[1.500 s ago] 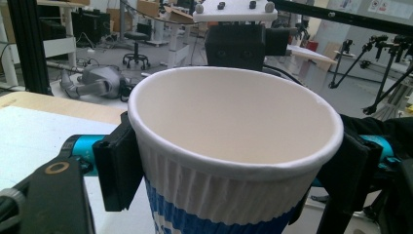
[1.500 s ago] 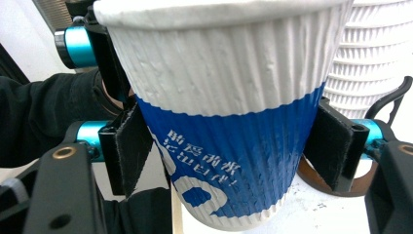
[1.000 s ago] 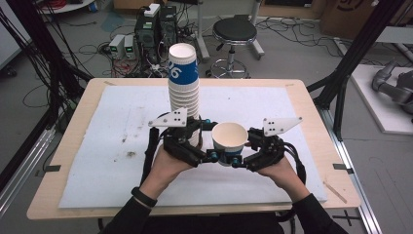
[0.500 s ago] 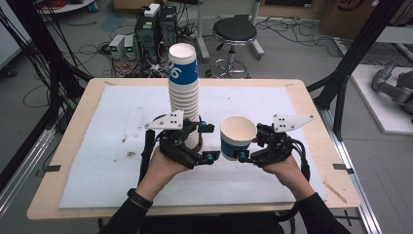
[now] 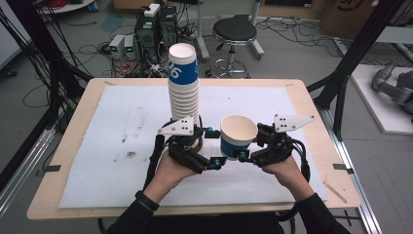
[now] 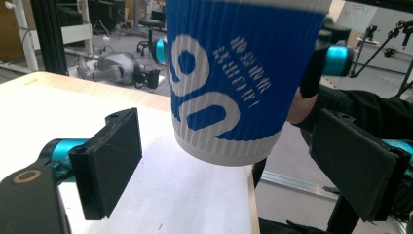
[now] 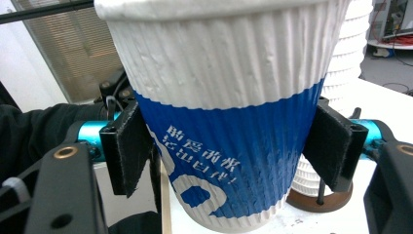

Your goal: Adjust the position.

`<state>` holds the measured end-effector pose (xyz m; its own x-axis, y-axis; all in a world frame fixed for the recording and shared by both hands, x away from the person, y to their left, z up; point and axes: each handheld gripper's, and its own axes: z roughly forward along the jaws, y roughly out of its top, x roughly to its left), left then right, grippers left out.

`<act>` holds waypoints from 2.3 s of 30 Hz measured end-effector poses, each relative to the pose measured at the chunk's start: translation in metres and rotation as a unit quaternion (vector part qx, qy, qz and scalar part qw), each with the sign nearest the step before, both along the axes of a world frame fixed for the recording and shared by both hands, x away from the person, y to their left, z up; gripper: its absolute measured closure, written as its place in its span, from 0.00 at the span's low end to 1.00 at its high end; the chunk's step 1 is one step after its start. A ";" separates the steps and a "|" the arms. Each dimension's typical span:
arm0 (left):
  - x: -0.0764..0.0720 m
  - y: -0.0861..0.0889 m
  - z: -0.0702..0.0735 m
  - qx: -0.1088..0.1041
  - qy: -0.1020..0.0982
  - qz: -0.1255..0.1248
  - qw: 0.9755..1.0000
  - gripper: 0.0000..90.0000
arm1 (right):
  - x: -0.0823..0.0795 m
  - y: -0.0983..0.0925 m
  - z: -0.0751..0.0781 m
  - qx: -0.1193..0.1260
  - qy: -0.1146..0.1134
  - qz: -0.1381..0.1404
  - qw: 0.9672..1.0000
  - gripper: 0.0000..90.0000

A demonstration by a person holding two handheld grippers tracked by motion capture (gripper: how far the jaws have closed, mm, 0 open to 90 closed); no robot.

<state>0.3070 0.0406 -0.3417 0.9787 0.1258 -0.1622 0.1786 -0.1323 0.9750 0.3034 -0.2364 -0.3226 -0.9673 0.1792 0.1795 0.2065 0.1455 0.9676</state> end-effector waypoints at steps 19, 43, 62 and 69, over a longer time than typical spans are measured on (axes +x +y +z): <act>0.001 -0.017 -0.008 0.000 0.012 -0.017 1.000 0.22 | -0.003 0.010 -0.002 -0.005 -0.001 0.008 1.000 0.28; -0.001 -0.021 -0.012 0.012 0.008 -0.037 0.999 0.32 | -0.007 0.008 0.004 0.009 -0.008 0.006 1.000 0.22; -0.001 -0.019 -0.009 -0.022 0.025 -0.035 0.999 0.22 | -0.008 0.011 0.001 0.004 -0.013 0.011 1.000 0.26; -0.002 -0.018 -0.009 -0.021 0.018 -0.036 0.999 0.28 | -0.008 0.012 0.000 0.001 -0.011 0.012 1.000 0.26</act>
<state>0.3053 0.0221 -0.3510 0.9785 0.0468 -0.2007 0.2046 -0.1051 0.9732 0.2954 -0.2239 -0.3221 -0.9751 0.1556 0.1578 0.1809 0.1478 0.9723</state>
